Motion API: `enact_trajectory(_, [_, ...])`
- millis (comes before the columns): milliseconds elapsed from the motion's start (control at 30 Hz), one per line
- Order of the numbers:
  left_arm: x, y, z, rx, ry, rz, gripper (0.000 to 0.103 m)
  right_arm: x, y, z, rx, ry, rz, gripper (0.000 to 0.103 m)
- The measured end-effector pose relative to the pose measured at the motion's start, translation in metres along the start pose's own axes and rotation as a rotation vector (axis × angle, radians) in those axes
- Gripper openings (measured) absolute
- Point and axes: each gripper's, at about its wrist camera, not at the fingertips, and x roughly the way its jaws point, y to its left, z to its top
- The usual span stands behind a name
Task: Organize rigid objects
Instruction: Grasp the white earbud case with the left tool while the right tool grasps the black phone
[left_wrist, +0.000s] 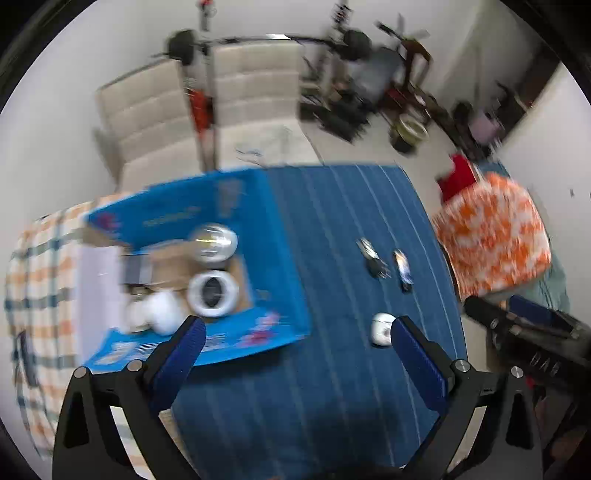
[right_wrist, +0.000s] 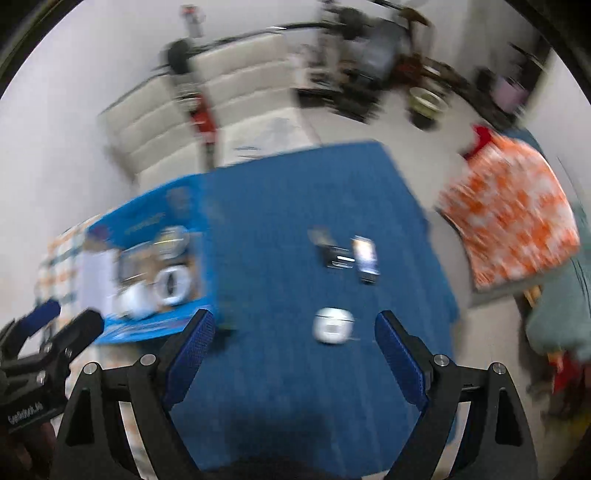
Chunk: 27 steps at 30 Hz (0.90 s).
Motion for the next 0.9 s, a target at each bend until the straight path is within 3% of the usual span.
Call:
enact_trajectory(167, [0.076, -0.06, -0.002, 0.055, 0.115, -0.06, 0.103, 0.057, -0.086, 0.009, 0.114, 0.074, -0.046, 0.09])
enact_trajectory(300, [0.142, -0.097, -0.01, 0.078, 0.215, -0.076, 0.098, 0.102, -0.129, 0.009, 0.144, 0.143, -0.05, 0.088])
enact_trajectory(367, [0.17, -0.109, -0.015, 0.088, 0.268, -0.085, 0.083, 0.126, -0.141, 0.01, 0.151, 0.16, -0.049, 0.087])
enact_trajectory(500, [0.224, -0.127, -0.029, 0.096, 0.386, -0.081, 0.072, 0.165, -0.152, 0.019, 0.16, 0.188, -0.02, 0.087])
enact_trajectory(533, [0.235, -0.129, -0.032, 0.096, 0.417, -0.078, 0.058, 0.174, -0.151, 0.022, 0.157, 0.191, -0.014, 0.087])
enact_trajectory(567, [0.244, -0.13, -0.035, 0.094, 0.443, -0.074, 0.051, 0.184, -0.148, 0.026, 0.148, 0.197, -0.002, 0.087])
enact_trajectory(600, [0.245, -0.131, -0.037, 0.09, 0.438, -0.07, 0.046, 0.191, -0.145, 0.03, 0.139, 0.199, 0.009, 0.087])
enact_trajectory(633, [0.241, -0.132, -0.035, 0.091, 0.384, -0.064, 0.044, 0.198, -0.141, 0.035, 0.126, 0.199, 0.016, 0.087])
enact_trajectory(833, [0.243, -0.119, -0.027, 0.034, 0.364, -0.043, 0.043, 0.243, -0.103, 0.064, 0.036, 0.22, 0.039, 0.087])
enact_trajectory(900, [0.244, -0.114, -0.021, 0.024, 0.348, -0.021, 0.043, 0.26, -0.089, 0.072, 0.003, 0.241, 0.036, 0.081])
